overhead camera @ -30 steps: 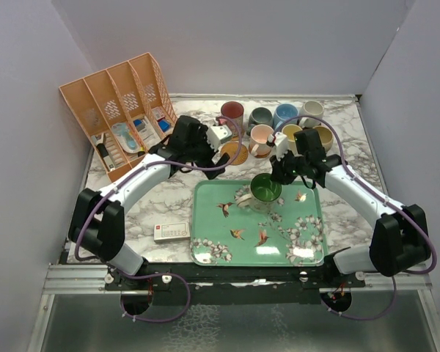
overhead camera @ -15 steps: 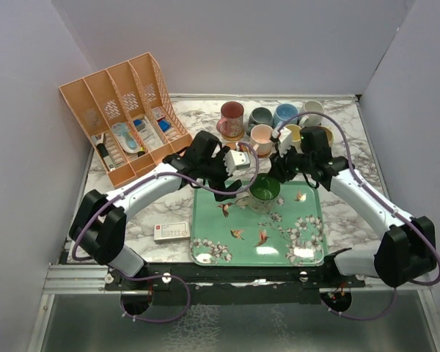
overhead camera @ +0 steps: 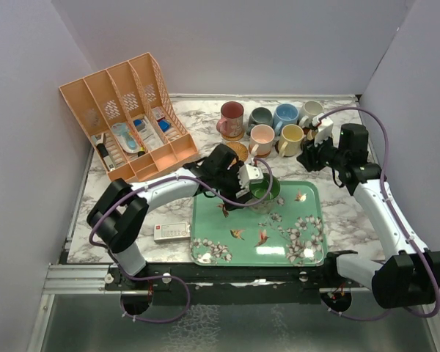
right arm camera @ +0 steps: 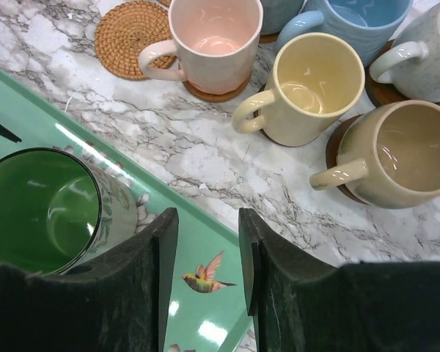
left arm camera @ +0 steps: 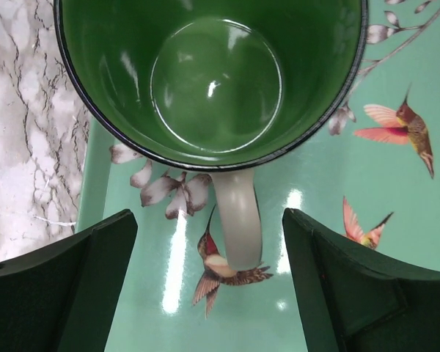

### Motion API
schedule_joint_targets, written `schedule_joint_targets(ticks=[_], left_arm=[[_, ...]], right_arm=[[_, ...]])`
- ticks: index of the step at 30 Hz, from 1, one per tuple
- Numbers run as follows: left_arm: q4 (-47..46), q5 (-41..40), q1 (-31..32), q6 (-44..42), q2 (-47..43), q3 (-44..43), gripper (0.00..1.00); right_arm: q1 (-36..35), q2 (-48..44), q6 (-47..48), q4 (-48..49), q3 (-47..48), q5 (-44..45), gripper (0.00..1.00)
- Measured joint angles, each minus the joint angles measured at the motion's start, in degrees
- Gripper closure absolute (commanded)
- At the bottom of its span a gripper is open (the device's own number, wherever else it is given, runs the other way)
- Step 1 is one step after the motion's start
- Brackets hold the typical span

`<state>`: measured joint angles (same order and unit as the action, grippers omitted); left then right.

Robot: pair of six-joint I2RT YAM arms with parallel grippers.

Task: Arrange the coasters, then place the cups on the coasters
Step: Pick up the cup from the tray.

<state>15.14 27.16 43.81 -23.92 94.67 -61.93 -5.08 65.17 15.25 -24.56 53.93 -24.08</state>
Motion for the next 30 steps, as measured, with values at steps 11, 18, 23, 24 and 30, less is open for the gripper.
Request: schedule_joint_targets(ticks=[11, 18, 23, 24, 30], left_arm=[[-4.1, -2.4, 2.5, 2.5, 4.7, 0.2, 0.35], [-4.4, -3.9, 3.1, 3.3, 6.1, 0.2, 0.41], [-4.4, -4.8, 3.2, 3.6, 6.1, -0.1, 0.41], [-4.4, -5.0, 3.2, 3.6, 6.1, -0.3, 0.41], [-4.4, -5.8, 3.2, 3.6, 6.1, -1.1, 0.46]], right_arm=[[1.3, 0.3, 0.1, 0.2, -0.7, -0.1, 0.61], [1.5, 1.5, 1.0, 0.2, -1.1, -0.6, 0.61], [1.5, 1.5, 1.4, 0.2, -1.2, -0.7, 0.61], [1.5, 1.5, 1.5, 0.2, -1.2, -0.7, 0.61], [1.5, 1.5, 1.7, 0.2, -1.3, -0.7, 0.61]])
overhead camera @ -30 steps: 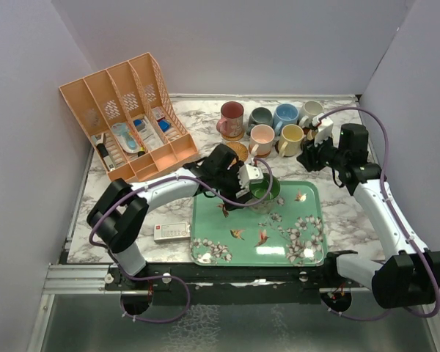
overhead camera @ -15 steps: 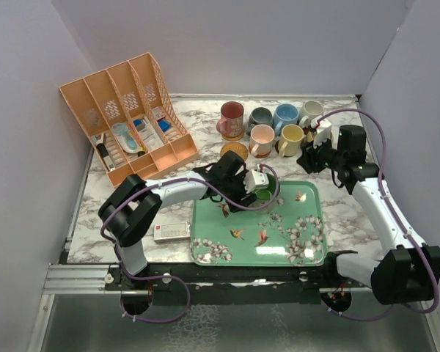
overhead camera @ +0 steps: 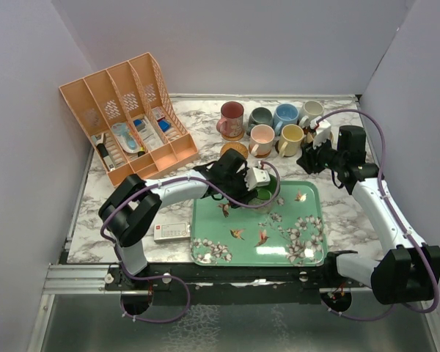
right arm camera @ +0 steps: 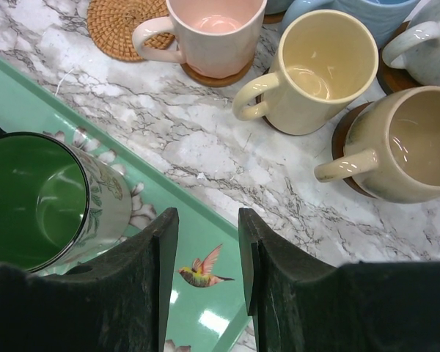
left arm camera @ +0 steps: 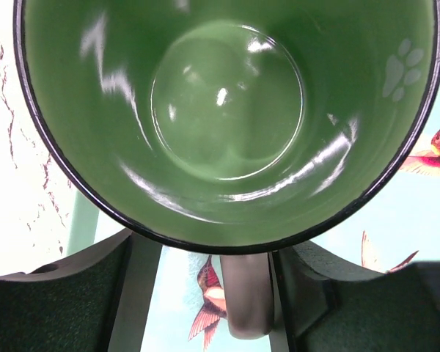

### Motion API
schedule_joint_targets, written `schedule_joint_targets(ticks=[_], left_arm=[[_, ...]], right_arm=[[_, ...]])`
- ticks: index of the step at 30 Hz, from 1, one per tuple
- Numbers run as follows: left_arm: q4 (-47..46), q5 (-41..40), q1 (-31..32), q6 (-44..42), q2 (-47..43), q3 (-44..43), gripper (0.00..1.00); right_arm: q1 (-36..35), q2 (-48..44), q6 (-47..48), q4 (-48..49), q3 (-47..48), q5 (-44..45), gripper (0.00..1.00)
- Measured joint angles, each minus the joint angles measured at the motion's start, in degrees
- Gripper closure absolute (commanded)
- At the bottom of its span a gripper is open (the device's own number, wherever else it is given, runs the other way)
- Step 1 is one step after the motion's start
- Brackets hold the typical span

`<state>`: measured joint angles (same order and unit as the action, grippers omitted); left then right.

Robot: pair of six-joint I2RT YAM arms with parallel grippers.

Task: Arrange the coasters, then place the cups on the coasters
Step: Pick up the cup from the tray.

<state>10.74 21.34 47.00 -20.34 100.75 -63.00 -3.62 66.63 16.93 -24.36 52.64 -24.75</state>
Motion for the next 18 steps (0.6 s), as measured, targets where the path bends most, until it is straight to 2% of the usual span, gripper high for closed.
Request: schedule_joint_targets(ticks=[6, 18], left_arm=[[0.0, 0.0, 0.0, 0.1, 0.0, -0.3, 0.55], [0.9, 0.1, 0.3, -0.4, -0.5, -0.3, 0.92]], right_arm=[[0.0, 0.0, 0.6, 0.0, -0.2, 0.0, 0.62], [0.0, 0.2, 1.0, 0.0, -0.3, 0.0, 0.62]])
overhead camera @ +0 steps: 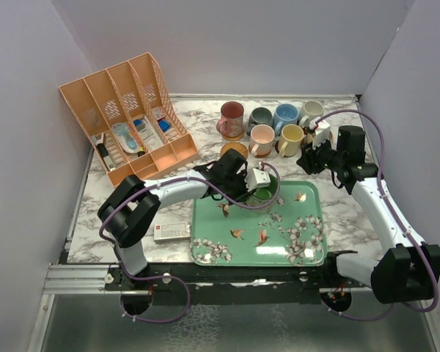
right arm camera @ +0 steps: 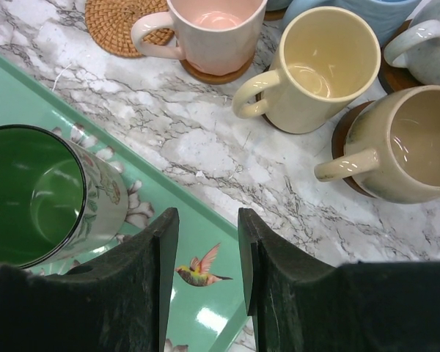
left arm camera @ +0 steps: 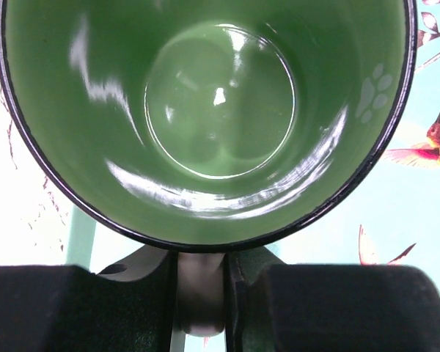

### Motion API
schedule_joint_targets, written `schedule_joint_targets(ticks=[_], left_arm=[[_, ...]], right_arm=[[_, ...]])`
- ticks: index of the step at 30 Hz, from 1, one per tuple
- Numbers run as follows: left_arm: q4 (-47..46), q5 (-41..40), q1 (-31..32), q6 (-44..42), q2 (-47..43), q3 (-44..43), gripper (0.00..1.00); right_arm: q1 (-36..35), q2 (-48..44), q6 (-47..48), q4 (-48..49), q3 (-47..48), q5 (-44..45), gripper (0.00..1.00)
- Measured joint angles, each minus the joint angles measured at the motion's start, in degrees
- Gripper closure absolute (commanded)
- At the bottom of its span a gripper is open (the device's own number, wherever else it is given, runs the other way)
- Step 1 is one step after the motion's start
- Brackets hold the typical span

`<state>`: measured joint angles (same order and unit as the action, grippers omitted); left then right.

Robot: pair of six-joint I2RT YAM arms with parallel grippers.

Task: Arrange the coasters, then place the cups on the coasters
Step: Pick up the cup from the tray.

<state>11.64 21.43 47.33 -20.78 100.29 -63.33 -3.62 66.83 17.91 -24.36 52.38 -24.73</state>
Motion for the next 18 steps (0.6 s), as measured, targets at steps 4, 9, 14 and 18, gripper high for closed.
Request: schedule_joint_targets(ticks=[4, 9, 14, 18], left_arm=[[1.7, -0.1, 0.0, -1.2, -0.1, -0.9, 1.0], [4.4, -0.1, 0.0, -2.7, -1.4, -1.2, 1.0], [6.0, -0.1, 0.0, -3.2, -3.4, -1.2, 1.0], [6.4, 0.0, -0.2, -3.2, -4.9, -1.3, 1.0]], right_arm=[[0.0, 0.4, 0.0, 0.0, 0.0, 0.0, 0.62], [0.0, 0.9, 0.2, 0.0, -0.1, 0.0, 0.62], [0.0, 1.0, 0.4, 0.0, -0.3, 0.1, 0.62], [0.0, 1.2, 0.4, 0.0, -0.4, 0.1, 0.62]])
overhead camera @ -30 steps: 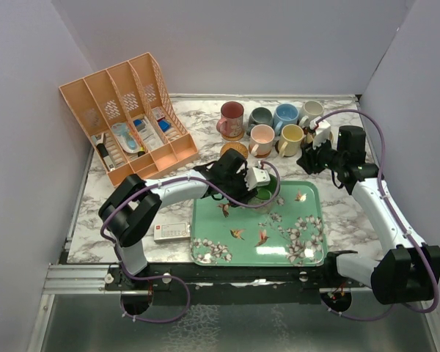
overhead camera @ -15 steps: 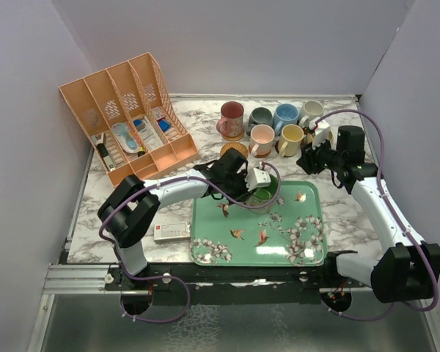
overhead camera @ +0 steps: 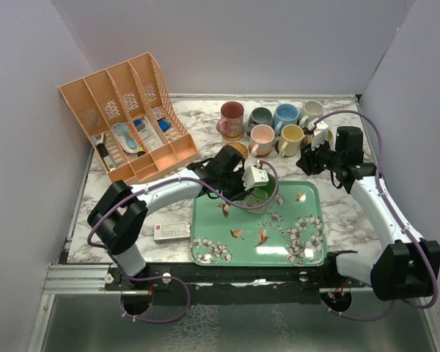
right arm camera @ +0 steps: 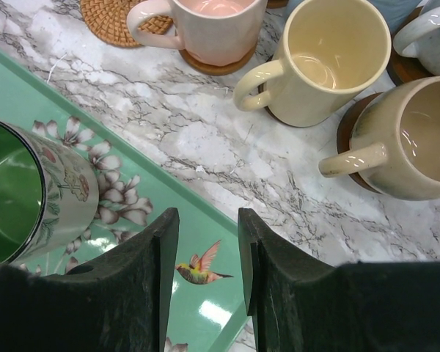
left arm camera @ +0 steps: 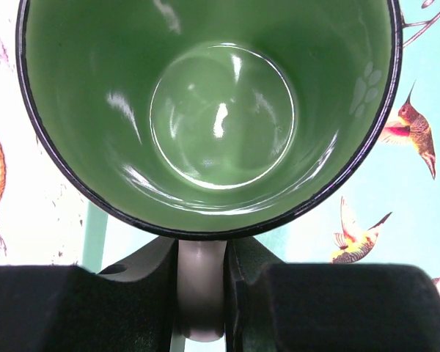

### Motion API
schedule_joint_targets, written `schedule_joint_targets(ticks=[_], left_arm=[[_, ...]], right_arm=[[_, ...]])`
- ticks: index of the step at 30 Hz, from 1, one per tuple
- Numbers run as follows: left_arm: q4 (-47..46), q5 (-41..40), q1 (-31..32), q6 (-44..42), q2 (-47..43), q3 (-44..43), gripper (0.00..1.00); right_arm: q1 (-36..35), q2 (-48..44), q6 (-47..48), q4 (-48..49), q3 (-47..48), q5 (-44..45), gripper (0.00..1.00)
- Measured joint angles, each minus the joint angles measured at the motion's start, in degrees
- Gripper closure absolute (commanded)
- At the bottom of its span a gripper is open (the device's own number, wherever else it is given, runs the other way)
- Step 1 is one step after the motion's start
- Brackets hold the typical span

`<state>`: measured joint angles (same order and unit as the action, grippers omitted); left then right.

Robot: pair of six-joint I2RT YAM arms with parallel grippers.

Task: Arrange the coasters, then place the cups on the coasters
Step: Pick up the cup from the tray.

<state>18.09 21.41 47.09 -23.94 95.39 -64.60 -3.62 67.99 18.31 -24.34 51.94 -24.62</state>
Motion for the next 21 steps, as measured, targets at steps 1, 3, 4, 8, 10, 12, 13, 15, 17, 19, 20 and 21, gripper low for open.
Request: schedule_joint_targets(ticks=[1, 3, 4, 8, 10, 12, 13, 15, 17, 19, 20, 21], left_arm=[[0.0, 0.0, -0.2, 0.0, -0.2, 0.0, 1.0], [0.0, 0.1, -0.6, 0.1, -0.6, 0.0, 1.0], [0.1, 0.2, -0.8, 0.2, -0.7, 0.0, 1.0], [0.5, 0.2, -2.5, 0.6, -1.2, -0.2, 1.0], [0.5, 0.2, -3.6, 0.9, -1.5, -0.3, 1.0], [0.5, 0.2, -4.9, 1.1, -1.7, -0.6, 1.0], [0.4, 0.2, -5.7, 1.3, -1.9, -0.7, 1.0], [0.4, 0.1, -7.4, 1.7, -2.4, -0.7, 1.0], [0.2, -0.1, -9.2, 2.4, -2.9, -0.7, 1.0], [-0.4, -0.6, -11.4, 2.9, -3.3, -0.7, 1.0], [-1.0, -1.0, -12.5, 3.2, -3.5, -0.7, 1.0], [-1.6, -1.4, -13.3, 3.5, -3.5, -0.7, 1.0]], right_arm=[[0.0, 0.1, 0.0, 0.0, 0.0, 0.0, 0.62], [0.0, 0.3, 0.0, 0.0, 0.0, 0.1, 0.62], [0.0, 0.4, 0.0, 0.0, 0.0, 0.2, 0.62], [0.0, 0.4, 0.0, 0.0, 0.0, 0.4, 0.62], [0.0, 0.4, 0.0, 0.0, 0.0, 0.6, 0.62], [0.0, 0.4, 0.0, 0.0, 0.0, 0.8, 0.62], [0.0, 0.4, 0.0, 0.0, 0.0, 0.8, 0.62], [0.0, 0.4, 0.0, 0.0, 0.0, 0.9, 0.62], [0.0, 0.4, 0.0, 0.0, 0.0, 1.0, 0.62], [0.0, 0.4, 0.0, 0.0, 0.0, 1.0, 0.62], [0.0, 0.4, 0.0, 0.0, 0.0, 1.0, 0.62], [0.0, 0.4, 0.0, 0.0, 0.0, 1.0, 0.62]])
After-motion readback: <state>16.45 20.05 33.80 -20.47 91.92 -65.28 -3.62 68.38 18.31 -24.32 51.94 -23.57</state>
